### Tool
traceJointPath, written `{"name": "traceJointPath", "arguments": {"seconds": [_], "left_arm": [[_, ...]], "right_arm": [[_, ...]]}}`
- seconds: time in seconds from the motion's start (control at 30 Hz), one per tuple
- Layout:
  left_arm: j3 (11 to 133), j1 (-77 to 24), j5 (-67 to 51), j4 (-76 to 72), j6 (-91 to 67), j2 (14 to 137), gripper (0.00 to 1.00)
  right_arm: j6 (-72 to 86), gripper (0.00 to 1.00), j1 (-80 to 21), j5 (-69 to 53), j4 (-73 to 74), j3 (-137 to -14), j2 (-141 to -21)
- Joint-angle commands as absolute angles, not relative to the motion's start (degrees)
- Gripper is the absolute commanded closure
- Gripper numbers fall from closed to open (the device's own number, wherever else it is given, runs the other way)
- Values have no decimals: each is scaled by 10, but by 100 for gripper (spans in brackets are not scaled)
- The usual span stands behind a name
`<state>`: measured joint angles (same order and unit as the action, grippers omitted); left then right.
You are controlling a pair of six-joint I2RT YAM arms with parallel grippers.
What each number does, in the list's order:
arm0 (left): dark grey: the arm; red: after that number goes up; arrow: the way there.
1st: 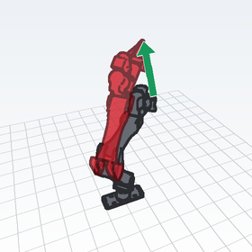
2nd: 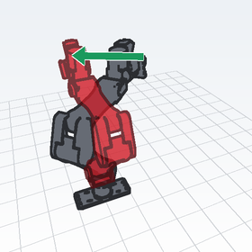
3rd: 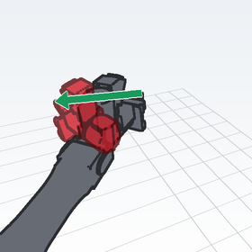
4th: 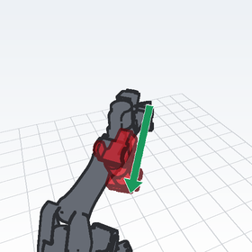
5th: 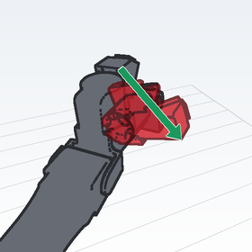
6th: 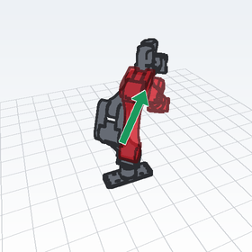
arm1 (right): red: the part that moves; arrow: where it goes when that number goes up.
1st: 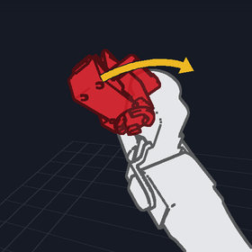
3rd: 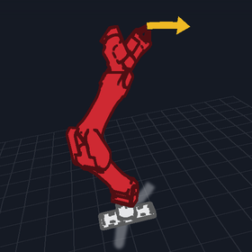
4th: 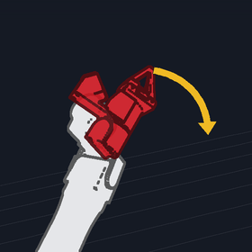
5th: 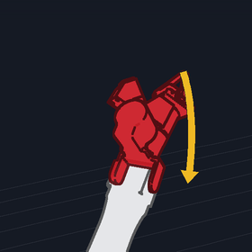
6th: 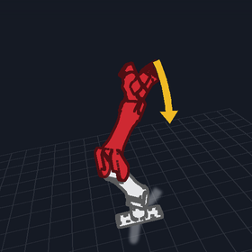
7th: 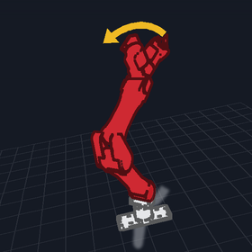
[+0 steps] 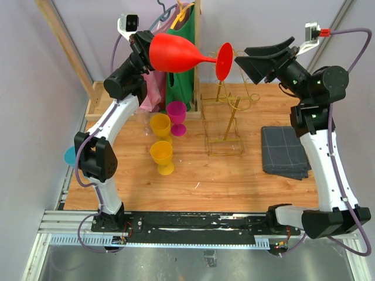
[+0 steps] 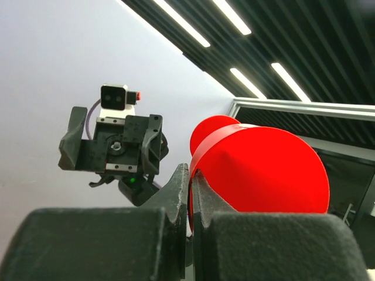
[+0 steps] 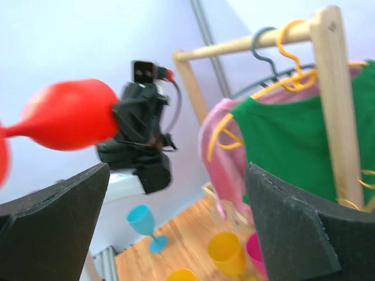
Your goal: Place the wine glass upside down on the wine glass rack
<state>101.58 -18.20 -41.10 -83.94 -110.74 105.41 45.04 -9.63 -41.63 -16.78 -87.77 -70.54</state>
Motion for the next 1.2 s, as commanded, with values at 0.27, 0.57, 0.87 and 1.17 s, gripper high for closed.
{"name": "traceJointPath", "arguments": {"seconds": [0.27, 0.57, 0.87, 1.17], "left_arm": [[1019, -171, -361, -906, -1151, 1069, 100], [1009, -171, -350, -929, -1165, 1079, 100], [1006, -170, -336, -952, -1184, 1091, 100], [1014, -171, -322, -974, -1205, 1104, 100]], "right_arm": [[913, 5, -69, -501, -657, -931, -827], [957, 25, -111, -490, -702, -944, -840], [929, 34, -175, -486, -677, -947, -851], [940, 35, -193, -480, -676, -971, -880]]}}
